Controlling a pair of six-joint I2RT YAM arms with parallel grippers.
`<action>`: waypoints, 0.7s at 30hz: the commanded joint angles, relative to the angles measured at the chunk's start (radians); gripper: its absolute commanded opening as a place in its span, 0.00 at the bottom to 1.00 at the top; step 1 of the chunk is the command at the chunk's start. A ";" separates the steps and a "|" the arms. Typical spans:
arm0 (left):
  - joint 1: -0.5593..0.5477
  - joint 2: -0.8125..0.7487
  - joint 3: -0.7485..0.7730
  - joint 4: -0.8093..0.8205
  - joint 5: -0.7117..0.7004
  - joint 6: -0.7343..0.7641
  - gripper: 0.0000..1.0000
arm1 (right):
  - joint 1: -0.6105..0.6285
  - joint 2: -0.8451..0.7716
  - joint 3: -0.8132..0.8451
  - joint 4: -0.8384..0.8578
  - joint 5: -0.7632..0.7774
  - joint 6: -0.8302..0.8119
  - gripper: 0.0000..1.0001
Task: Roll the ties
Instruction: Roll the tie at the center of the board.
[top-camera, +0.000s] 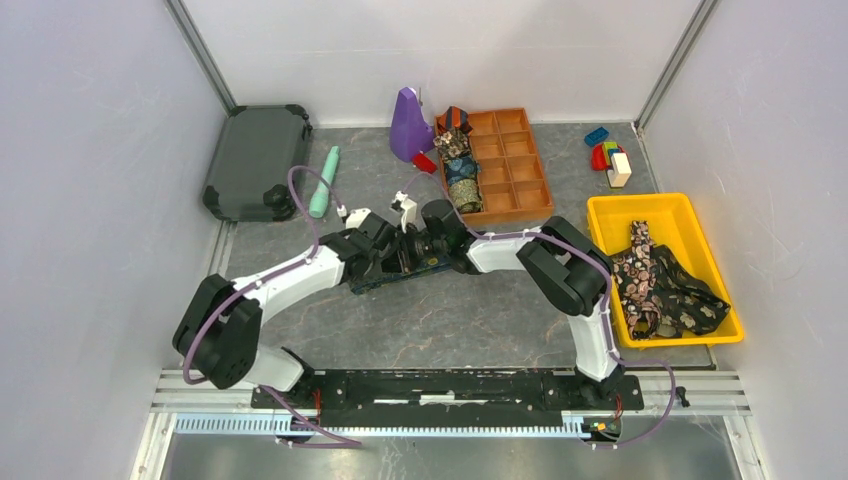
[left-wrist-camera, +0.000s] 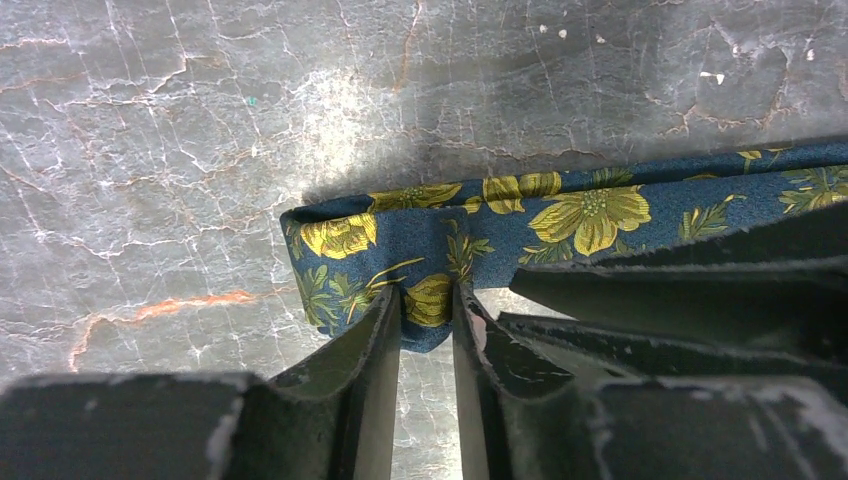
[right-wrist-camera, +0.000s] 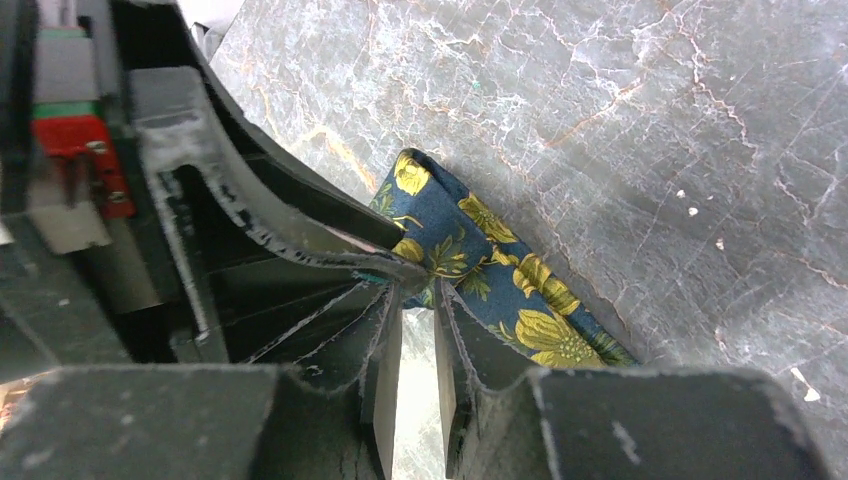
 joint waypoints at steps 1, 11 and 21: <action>-0.004 -0.053 -0.047 0.061 0.010 0.001 0.34 | 0.009 0.034 0.060 0.063 -0.024 0.033 0.24; -0.004 -0.126 -0.123 0.136 0.044 0.045 0.36 | 0.037 0.117 0.162 0.039 -0.045 0.038 0.24; -0.003 -0.136 -0.120 0.155 0.052 0.064 0.41 | 0.048 0.156 0.126 0.086 -0.060 0.064 0.24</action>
